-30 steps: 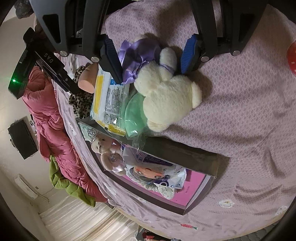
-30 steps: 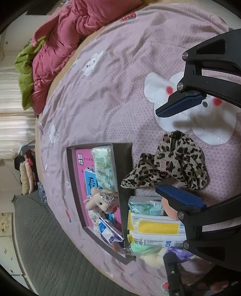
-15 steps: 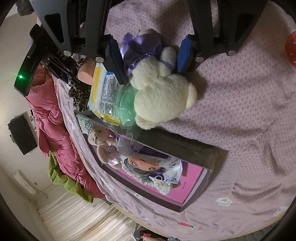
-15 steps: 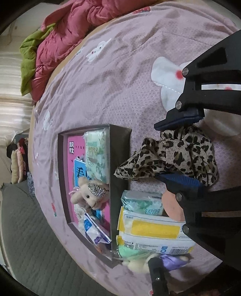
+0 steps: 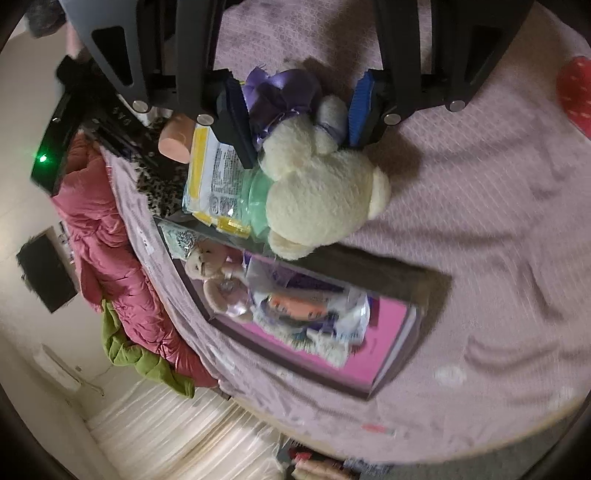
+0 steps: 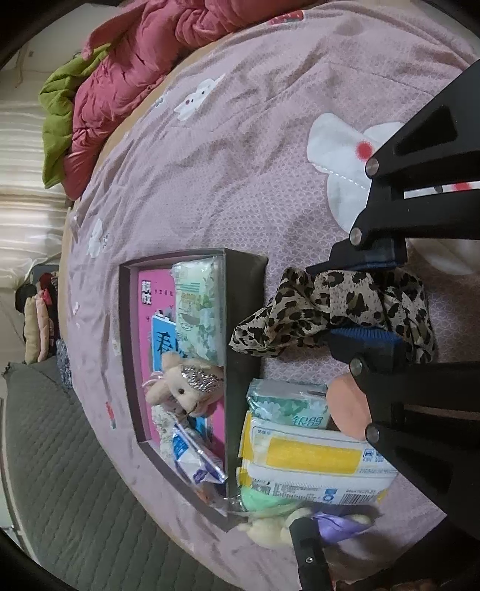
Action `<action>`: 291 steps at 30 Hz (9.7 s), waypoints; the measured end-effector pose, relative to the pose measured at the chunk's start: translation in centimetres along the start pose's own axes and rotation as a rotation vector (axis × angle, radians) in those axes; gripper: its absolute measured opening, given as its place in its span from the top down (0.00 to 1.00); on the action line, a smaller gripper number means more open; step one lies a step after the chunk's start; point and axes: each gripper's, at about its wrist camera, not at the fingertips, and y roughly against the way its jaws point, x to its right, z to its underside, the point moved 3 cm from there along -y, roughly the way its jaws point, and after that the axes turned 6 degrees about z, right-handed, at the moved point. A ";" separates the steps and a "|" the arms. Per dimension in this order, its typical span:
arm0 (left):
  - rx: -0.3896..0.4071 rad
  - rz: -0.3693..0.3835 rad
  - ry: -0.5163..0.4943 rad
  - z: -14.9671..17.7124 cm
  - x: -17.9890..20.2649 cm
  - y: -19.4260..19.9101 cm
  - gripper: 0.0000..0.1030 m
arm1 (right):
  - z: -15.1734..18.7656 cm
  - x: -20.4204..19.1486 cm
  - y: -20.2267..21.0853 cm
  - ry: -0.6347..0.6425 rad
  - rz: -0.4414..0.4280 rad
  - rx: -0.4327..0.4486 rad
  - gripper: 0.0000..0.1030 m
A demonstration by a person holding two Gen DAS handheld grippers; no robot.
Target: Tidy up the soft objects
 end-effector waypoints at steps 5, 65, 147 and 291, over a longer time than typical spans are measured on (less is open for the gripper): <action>0.026 -0.010 -0.083 0.0 1.6 0.7 0.55 | -0.2 0.6 0.6 -0.028 -0.019 0.015 0.78; 0.230 -0.106 -0.232 -5.7 3.5 3.7 0.55 | -5.2 -0.3 5.9 -0.128 -0.177 0.257 0.78; 0.110 -0.239 -0.250 -11.1 0.8 -1.8 0.55 | -12.7 0.1 0.4 -0.096 -0.171 0.254 0.78; -0.047 -0.074 -0.239 -3.2 2.9 -1.5 0.43 | 0.1 -3.6 4.1 0.081 -0.149 0.060 0.29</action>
